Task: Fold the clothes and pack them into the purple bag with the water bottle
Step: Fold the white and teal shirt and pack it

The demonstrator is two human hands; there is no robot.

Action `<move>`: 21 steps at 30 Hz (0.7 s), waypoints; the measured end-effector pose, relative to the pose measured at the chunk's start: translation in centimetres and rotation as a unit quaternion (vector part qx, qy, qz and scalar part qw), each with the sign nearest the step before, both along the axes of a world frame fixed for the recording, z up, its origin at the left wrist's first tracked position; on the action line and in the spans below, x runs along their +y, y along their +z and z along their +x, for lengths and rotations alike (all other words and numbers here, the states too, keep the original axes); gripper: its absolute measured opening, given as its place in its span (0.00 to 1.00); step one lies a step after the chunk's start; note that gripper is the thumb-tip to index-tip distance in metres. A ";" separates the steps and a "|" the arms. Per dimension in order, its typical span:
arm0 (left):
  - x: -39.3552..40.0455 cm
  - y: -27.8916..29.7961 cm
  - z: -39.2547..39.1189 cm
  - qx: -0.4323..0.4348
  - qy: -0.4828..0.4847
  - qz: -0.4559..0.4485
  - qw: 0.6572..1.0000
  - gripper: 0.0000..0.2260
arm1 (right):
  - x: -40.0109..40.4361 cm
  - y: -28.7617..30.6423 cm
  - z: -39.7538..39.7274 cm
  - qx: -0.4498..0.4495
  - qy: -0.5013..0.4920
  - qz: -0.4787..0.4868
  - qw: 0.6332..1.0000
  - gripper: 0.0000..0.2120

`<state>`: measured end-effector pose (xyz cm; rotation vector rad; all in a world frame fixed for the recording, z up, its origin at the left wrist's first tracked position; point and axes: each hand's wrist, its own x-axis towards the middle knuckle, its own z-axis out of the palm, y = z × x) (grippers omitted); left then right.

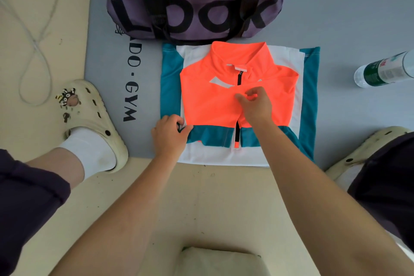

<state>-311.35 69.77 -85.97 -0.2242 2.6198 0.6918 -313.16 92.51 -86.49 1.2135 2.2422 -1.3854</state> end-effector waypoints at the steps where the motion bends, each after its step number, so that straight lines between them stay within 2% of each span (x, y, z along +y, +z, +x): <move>1: 0.0 -0.1 -0.1 -0.001 -0.002 0.002 1.000 0.10 | 0.3 -0.1 -0.4 -0.011 0.006 -0.004 1.000 0.11; 5: -0.2 -0.3 -0.1 0.008 -0.005 0.010 1.000 0.10 | 1.4 -0.1 -1.2 -0.025 0.005 -0.055 0.998 0.12; 8: -0.1 -0.3 -0.2 0.006 -0.014 0.005 1.000 0.10 | 1.7 0.4 -1.0 0.020 0.000 -0.003 1.000 0.08; 10: 0.1 -0.1 -0.3 0.004 -0.022 -0.003 1.000 0.10 | 1.5 0.7 -0.3 0.033 -0.006 0.021 0.999 0.09; 13: 0.4 0.2 0.0 0.084 -0.045 -0.012 0.995 0.13 | 0.8 1.1 1.6 0.019 0.027 0.044 0.998 0.14; 15: 1.3 0.5 0.3 0.158 -0.116 -0.022 0.980 0.17 | 1.1 1.3 3.7 0.013 0.062 0.091 0.994 0.17; 16: 2.0 0.4 0.3 0.166 -0.171 -0.026 0.971 0.19 | 1.8 1.5 4.8 0.012 0.065 0.135 0.989 0.19; 19: 4.6 0.0 0.3 0.084 -0.303 -0.049 0.948 0.24 | 5.1 2.2 8.2 -0.033 0.028 0.286 0.957 0.26; 21: 5.9 -0.4 0.2 0.033 -0.307 -0.083 0.948 0.24 | 7.4 2.6 9.8 -0.099 -0.009 0.306 0.947 0.35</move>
